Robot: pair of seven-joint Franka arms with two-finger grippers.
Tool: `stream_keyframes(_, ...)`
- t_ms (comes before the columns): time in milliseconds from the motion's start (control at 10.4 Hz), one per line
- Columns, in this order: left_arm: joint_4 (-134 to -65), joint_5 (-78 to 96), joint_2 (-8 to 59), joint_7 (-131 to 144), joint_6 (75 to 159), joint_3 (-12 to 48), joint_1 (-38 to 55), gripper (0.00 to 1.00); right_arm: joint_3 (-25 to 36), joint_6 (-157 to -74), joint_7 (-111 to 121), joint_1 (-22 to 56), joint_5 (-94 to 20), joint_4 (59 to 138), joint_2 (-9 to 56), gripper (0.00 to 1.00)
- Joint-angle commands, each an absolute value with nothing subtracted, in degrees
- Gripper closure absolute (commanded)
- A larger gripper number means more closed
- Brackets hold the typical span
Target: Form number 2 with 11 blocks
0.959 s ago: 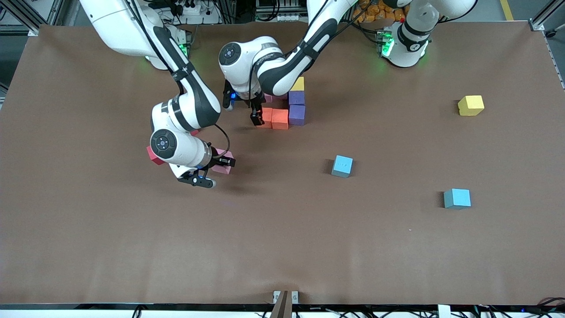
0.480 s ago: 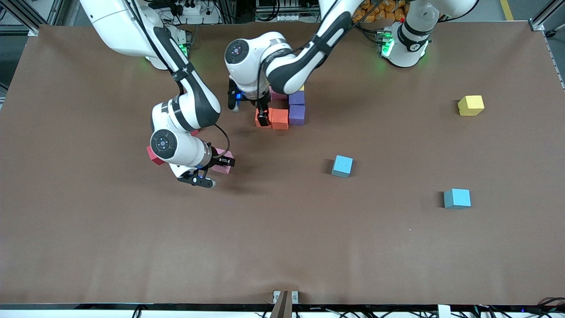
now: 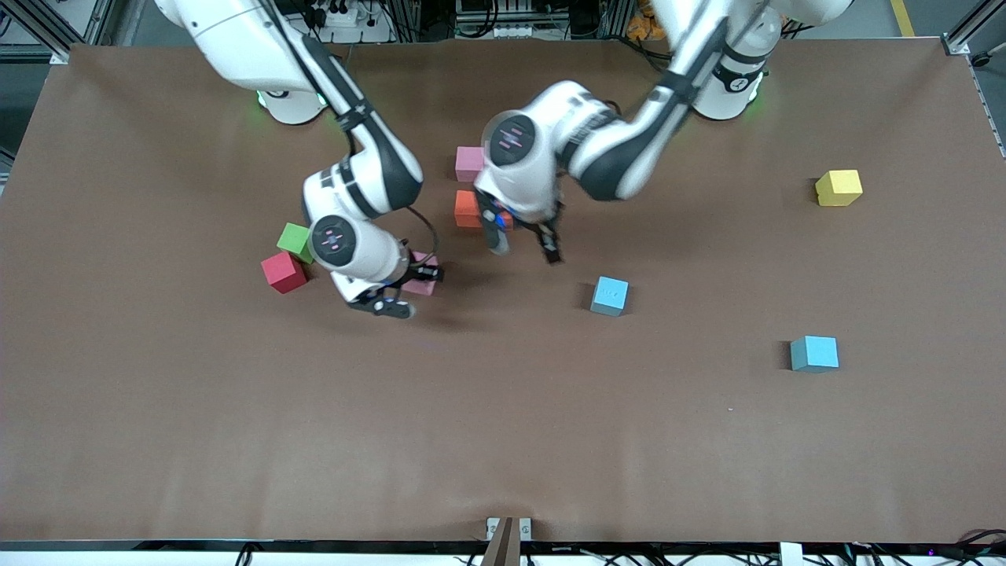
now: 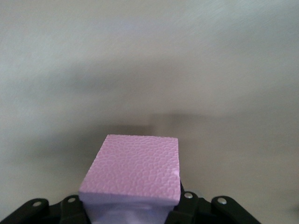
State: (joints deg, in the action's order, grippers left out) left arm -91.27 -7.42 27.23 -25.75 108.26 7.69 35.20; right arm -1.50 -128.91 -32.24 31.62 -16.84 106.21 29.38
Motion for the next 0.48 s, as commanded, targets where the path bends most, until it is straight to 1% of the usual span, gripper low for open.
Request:
stream_keyframes(0,-94.5,-6.9,22.3,-24.4,108.0,8.5,28.7,0.0,-1.3,-129.5,-33.7,35.6,-16.7,100.8,34.3,0.76)
stream_keyframes(192,-94.5,-6.9,21.8,-19.8,108.6,7.8,26.2,0.0,-1.7,-131.2,-31.9,36.9,-16.5,100.0,36.1,0.76)
stream_keyframes(384,-95.8,-6.9,21.2,-8.1,108.2,7.8,25.7,0.0,-3.9,-131.8,-29.4,36.0,-16.4,100.6,36.1,0.76)
